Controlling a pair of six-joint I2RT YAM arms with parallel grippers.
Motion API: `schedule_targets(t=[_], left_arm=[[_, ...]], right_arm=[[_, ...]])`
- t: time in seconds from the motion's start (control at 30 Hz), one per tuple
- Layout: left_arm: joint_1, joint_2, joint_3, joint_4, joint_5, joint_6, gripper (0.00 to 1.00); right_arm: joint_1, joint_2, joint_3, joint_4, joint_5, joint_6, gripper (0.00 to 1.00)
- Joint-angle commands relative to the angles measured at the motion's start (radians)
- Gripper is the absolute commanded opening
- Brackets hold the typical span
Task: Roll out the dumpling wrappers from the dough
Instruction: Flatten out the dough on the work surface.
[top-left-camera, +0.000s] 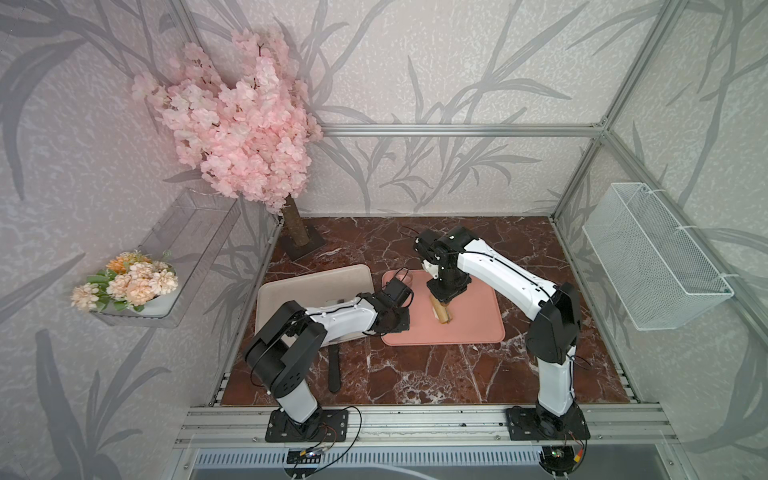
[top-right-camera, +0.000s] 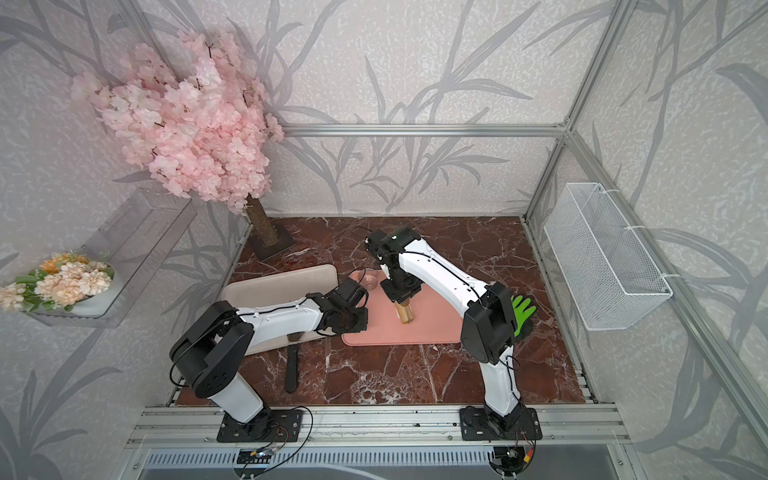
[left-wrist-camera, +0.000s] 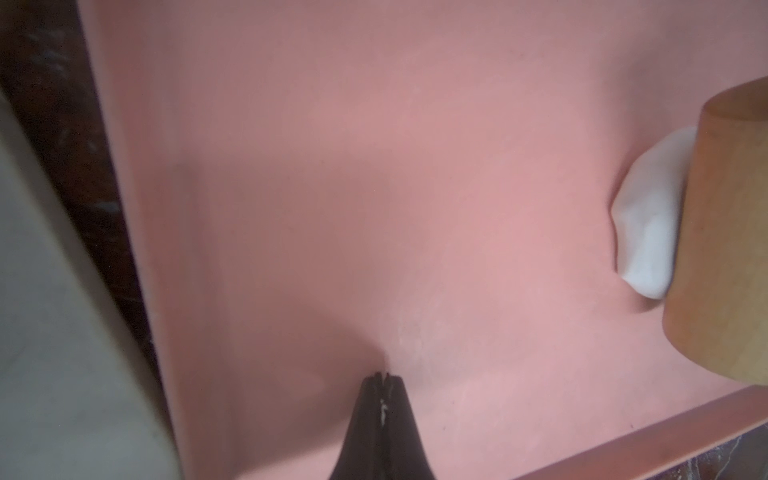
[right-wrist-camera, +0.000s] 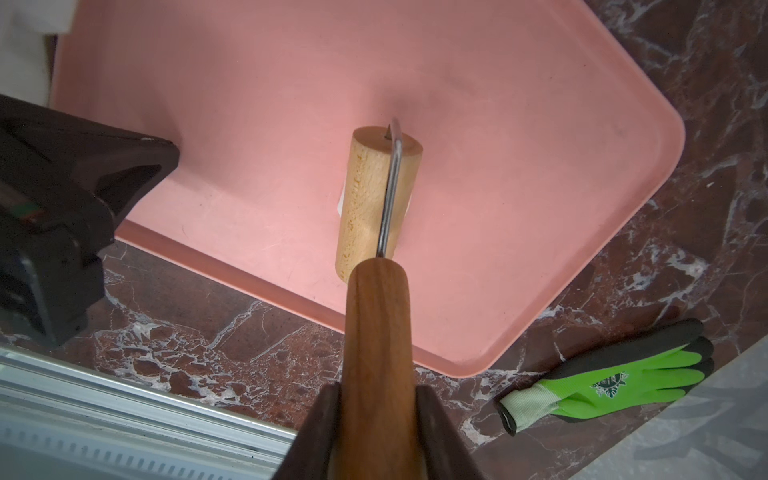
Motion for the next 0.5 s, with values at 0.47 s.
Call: schedule_targets(t=[0.47], left_arm=[[-0.005,0.049,-0.038,-0.062,0.013,-0.004,0.00]], right_arm=[[-0.019,-0.031,0.159,-0.119,0.031,-0.015,0.00]])
